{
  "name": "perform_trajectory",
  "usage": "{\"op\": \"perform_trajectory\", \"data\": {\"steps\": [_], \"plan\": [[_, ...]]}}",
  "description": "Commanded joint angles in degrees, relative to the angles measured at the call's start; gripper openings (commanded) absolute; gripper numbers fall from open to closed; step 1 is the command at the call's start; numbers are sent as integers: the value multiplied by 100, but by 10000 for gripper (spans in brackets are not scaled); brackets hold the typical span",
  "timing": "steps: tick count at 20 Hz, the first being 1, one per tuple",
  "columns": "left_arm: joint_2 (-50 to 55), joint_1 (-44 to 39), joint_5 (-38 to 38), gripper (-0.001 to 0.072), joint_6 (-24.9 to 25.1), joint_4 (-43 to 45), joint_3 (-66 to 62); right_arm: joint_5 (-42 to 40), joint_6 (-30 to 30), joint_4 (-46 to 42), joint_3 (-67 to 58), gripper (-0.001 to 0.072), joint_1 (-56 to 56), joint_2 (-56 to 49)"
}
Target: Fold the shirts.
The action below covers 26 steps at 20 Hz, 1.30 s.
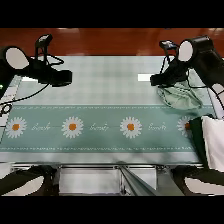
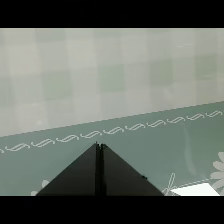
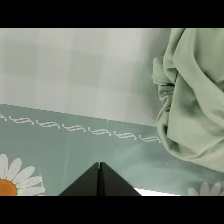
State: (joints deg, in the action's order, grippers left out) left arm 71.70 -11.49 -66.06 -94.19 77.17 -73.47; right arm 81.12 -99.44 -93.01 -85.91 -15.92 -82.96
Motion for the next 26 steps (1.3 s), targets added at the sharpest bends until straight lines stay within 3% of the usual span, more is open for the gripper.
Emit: {"op": "perform_trajectory", "data": {"steps": [1, 15, 16, 19, 20, 21, 22, 24, 26], "plan": [[4, -4, 2, 22, 2, 2, 2, 2, 0, 0, -4, 23, 0, -2], [4, -4, 4, 22, 2, 0, 2, 0, -2, 0, -4, 22, 0, -2], [9, -4, 72, 22, 7, 4, 4, -76, 0, 0, -4, 23, 0, -2], [57, 15, 748, 23, 4, 4, 2, -1322, 7, -203, -4, 25, 0, -2], [63, 33, 979, 43, 4, 4, 2, -1773, 7, -439, -4, 84, 4, -2], [61, 61, 1167, 215, 2, 9, -2, -2157, -2, -848, -4, 343, 17, -2], [59, 105, 1202, 497, -22, 11, -15, -2361, 17, -1410, -11, 415, 42, -2], [28, 238, 595, 508, -17, 26, -125, -2363, -72, -2660, -9, 415, 238, -9], [-155, 247, 98, 508, 155, 22, -2, -2090, -81, -2601, -9, 413, 811, -24]]}}
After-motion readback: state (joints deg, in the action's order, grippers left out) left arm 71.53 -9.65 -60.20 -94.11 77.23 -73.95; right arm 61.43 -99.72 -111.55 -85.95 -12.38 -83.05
